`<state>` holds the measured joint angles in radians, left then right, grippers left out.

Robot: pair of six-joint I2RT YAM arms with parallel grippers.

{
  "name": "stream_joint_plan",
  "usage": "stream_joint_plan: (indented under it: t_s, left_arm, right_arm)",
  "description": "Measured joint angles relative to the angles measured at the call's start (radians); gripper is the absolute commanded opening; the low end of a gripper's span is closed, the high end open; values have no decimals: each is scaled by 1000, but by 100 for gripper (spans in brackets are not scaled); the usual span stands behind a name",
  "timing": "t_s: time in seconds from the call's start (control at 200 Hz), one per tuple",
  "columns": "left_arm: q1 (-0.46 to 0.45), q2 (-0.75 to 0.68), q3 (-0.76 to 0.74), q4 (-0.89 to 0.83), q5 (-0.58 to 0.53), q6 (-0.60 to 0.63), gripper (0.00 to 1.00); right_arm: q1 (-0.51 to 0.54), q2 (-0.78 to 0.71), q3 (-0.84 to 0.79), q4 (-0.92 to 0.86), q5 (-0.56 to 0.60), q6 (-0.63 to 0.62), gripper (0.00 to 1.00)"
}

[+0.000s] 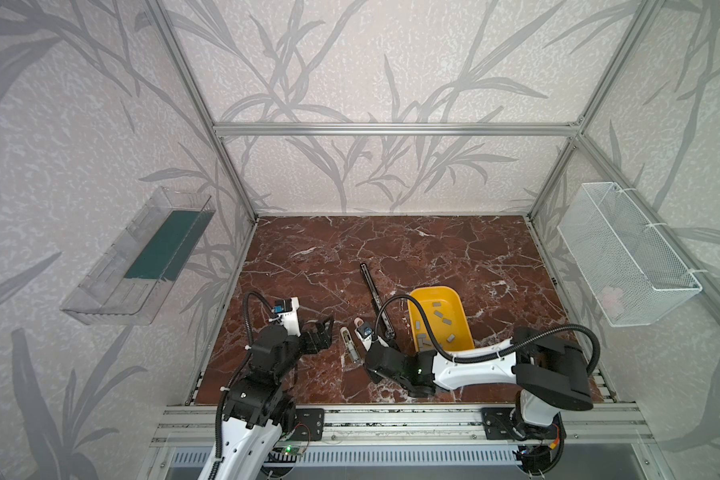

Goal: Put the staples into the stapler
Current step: 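Lower the held staple strip into the pink stapler's open channel with the right gripper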

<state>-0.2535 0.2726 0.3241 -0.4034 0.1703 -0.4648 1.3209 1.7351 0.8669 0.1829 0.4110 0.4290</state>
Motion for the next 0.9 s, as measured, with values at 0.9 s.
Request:
stream_joint_plan:
  t_s: [0.9]
  left_arm:
    - [0,0,0,0,0,-2,99]
  right_arm:
    - [-110,33,4,37,-36,-76,3]
